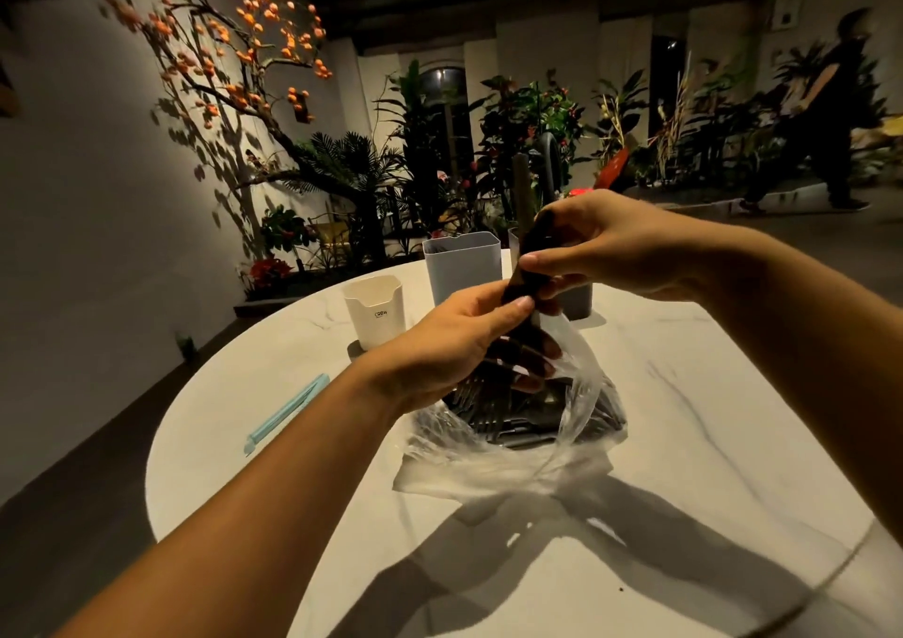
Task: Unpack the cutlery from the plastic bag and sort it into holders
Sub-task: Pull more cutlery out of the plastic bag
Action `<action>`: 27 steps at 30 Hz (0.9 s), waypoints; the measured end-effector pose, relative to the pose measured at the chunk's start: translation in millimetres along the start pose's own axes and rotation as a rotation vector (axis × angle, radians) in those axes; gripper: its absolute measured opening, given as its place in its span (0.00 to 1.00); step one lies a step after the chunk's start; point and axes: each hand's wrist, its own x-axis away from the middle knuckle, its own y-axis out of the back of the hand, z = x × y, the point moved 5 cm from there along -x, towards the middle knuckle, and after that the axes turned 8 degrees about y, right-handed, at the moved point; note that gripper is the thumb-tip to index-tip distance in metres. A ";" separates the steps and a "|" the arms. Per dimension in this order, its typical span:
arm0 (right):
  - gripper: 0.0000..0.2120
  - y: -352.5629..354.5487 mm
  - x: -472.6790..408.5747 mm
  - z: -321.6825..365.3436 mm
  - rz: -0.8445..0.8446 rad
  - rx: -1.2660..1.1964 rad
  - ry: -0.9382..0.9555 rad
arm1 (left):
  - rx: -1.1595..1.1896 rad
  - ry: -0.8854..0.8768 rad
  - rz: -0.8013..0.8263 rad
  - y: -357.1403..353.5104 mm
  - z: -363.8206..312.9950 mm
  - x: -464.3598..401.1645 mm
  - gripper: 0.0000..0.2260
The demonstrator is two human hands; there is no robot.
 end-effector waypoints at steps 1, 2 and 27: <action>0.06 -1.1 0.5 -2.0 -0.014 -0.039 -0.020 | 0.003 0.004 -0.008 -0.3 1.0 0.9 0.12; 0.08 -2.2 0.8 -4.3 -0.032 -0.075 -0.037 | 0.014 0.007 -0.013 -1.0 1.9 1.3 0.13; 0.13 -63.5 -34.3 -111.4 -0.207 -0.379 -0.107 | 0.295 0.118 -0.185 34.5 75.4 -39.0 0.12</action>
